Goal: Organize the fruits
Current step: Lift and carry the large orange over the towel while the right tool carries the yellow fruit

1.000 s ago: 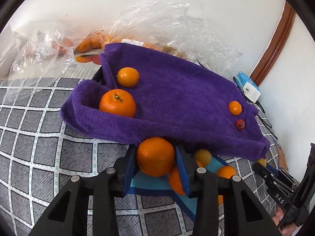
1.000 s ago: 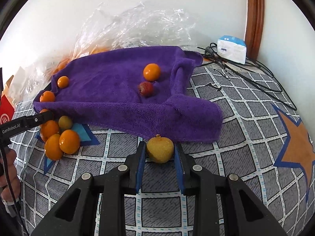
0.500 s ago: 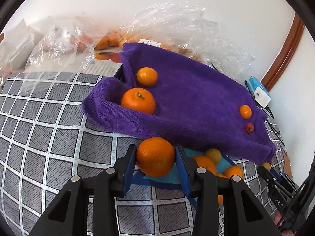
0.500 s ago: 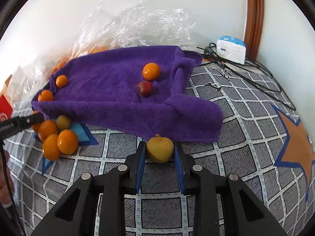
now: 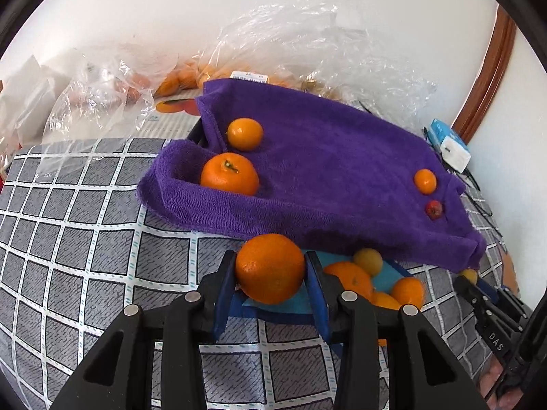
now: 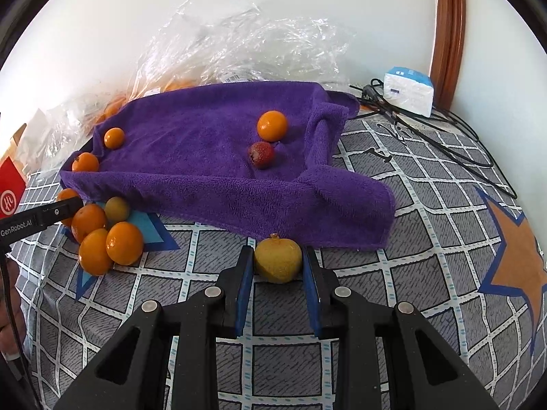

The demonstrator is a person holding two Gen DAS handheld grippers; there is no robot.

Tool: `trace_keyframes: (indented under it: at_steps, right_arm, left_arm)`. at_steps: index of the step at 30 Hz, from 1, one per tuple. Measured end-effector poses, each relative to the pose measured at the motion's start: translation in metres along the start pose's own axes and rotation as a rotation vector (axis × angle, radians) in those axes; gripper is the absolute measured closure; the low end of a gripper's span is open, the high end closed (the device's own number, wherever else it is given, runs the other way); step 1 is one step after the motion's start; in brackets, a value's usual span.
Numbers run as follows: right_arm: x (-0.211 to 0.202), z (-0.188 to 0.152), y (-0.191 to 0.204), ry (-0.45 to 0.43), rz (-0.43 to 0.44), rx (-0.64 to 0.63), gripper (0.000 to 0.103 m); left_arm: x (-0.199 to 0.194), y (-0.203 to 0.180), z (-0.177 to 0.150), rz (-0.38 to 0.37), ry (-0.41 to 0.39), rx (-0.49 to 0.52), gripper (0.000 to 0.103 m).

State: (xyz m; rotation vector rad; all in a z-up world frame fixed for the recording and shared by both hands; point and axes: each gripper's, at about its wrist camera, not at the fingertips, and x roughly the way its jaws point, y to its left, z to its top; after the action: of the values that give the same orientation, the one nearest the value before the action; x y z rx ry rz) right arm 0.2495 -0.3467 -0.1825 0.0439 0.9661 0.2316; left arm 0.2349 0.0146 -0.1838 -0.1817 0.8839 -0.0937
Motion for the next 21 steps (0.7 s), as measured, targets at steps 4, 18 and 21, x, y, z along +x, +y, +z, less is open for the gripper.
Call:
trace_keyframes:
  at_steps: [4,18,21]
  right_arm:
    - [-0.001,0.0,-0.002,-0.005,0.011,0.011,0.075]
    - [-0.015,-0.004,-0.007,-0.021,0.01,0.038,0.075]
    - [-0.025,-0.003,-0.01,-0.04,0.023,0.059,0.075]
  left_arm:
    - [-0.012,0.003,0.002,-0.042,-0.04,-0.017,0.066]
    - [-0.046,0.002,0.004,-0.112,-0.159,-0.018,0.066]
    - [-0.047,0.002,0.004,-0.115,-0.163,-0.023,0.066]
